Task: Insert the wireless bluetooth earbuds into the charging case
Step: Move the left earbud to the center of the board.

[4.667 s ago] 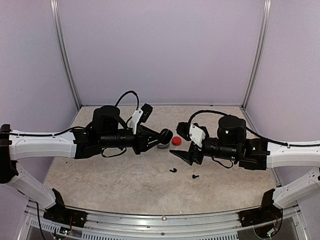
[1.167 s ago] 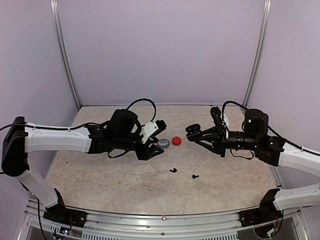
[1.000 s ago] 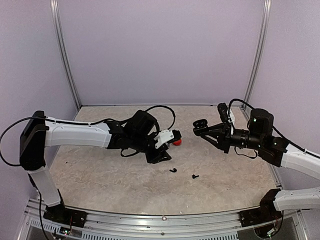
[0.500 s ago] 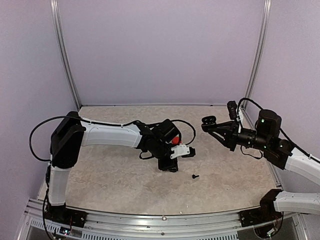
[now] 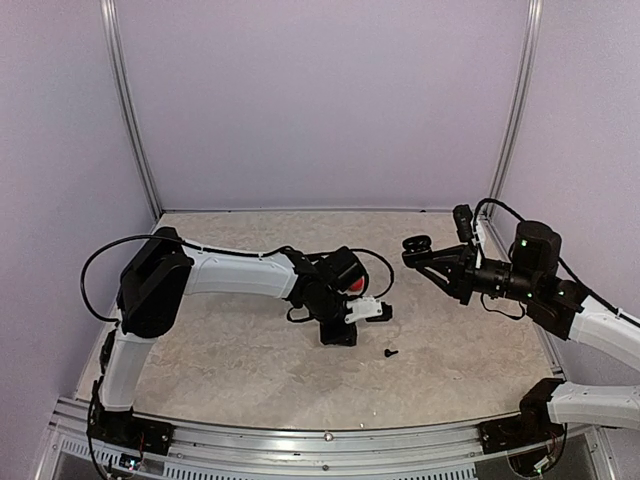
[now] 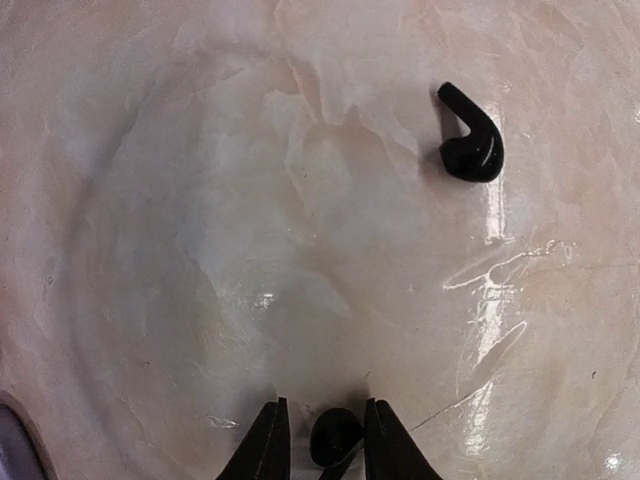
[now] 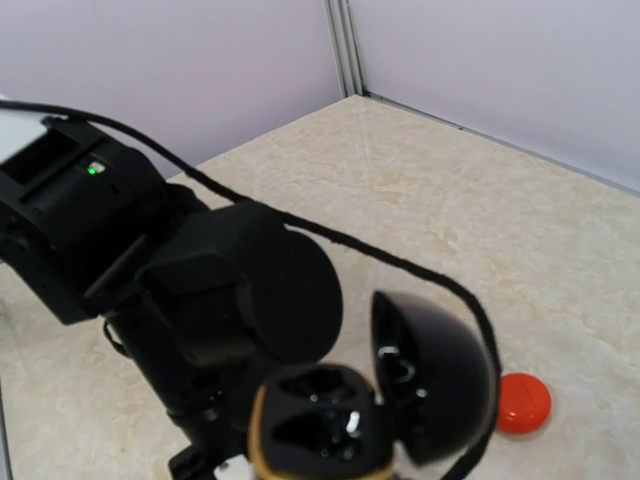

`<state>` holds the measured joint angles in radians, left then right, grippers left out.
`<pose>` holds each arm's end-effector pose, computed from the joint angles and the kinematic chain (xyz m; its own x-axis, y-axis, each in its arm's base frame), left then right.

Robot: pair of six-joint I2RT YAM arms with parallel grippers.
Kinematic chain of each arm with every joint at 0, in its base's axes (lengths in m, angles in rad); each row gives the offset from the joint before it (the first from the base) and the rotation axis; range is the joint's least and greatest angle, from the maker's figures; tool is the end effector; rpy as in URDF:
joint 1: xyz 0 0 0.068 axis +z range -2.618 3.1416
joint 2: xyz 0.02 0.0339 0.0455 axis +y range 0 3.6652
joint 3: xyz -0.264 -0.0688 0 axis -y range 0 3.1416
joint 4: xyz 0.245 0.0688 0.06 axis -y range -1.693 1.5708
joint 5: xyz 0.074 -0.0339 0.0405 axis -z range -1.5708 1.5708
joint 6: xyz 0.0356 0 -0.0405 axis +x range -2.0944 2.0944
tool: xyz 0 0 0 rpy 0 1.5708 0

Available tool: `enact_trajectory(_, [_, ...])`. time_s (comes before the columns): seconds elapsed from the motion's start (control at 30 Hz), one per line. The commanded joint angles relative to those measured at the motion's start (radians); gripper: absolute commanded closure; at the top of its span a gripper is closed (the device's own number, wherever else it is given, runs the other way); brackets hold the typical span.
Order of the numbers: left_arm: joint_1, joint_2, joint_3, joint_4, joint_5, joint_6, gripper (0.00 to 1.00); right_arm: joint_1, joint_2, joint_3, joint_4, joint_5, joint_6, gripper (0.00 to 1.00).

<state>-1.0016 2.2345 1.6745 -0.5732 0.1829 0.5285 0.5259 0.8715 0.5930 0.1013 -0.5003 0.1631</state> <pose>0.2469 -0.3979 0.1434 0.0170 0.8934 -0.4490 0.9973 0.0169 0.0714 0.1693 0.1180 0.2873 -0.2883 -0.0026 -0.9575 -0.8128 0.5293 0.2433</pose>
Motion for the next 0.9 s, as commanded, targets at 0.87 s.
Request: enact_trajectory(0.87, [0.050,-0.233,-0.336,-0.229,-0.178,-0.745,0.90,-0.015,0.032,0.007,0.019,-0.037,0.001,1.00])
